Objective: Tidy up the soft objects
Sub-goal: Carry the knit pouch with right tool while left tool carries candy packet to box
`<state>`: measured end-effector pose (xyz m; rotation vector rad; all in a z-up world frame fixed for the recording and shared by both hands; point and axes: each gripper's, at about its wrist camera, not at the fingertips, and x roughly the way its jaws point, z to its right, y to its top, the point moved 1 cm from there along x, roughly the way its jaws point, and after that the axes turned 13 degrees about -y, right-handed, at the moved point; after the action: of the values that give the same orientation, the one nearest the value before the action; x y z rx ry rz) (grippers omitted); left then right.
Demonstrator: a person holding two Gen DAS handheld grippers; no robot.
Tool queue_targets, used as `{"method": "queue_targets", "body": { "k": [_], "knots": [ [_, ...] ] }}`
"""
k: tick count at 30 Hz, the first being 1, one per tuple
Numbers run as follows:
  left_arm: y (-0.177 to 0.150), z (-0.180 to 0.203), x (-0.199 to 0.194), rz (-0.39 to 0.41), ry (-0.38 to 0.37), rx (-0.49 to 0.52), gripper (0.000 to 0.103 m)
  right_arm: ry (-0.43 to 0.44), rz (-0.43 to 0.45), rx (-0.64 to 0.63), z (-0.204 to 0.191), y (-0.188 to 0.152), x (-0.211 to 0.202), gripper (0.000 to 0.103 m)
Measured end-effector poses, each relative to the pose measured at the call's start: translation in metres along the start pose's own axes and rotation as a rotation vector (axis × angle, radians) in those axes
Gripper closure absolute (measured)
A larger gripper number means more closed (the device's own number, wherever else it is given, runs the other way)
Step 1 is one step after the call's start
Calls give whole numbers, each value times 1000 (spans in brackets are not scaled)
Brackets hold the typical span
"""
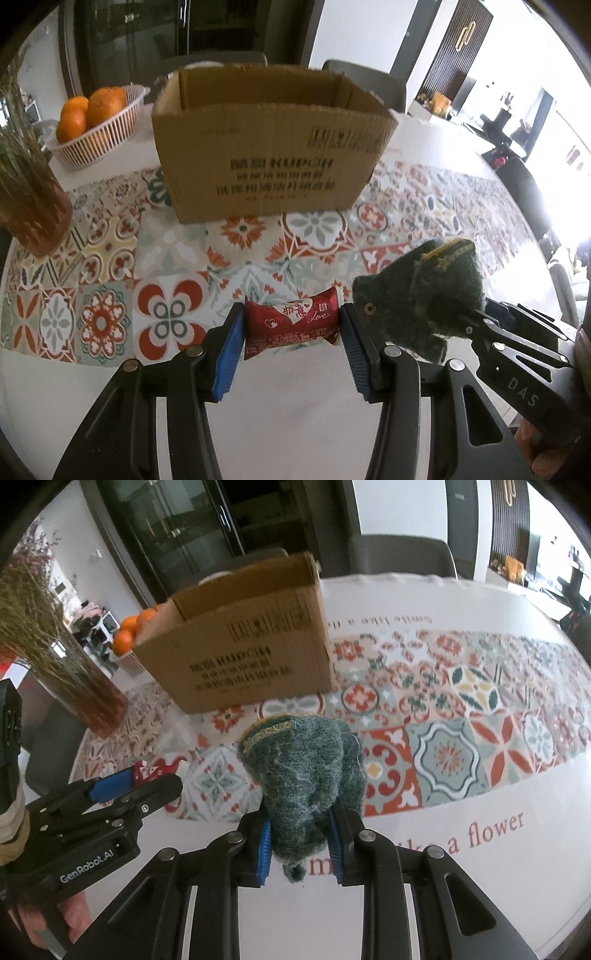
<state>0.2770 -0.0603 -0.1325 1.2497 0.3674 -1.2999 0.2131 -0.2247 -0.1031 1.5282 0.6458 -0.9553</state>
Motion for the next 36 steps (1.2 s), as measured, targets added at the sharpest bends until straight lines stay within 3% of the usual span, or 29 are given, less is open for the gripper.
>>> {"method": "queue_targets", "body": {
  "k": [36],
  "knots": [
    [78,13,-83,293,6,89,53,55,343,-13,-27,87,-83,77]
  ]
}}
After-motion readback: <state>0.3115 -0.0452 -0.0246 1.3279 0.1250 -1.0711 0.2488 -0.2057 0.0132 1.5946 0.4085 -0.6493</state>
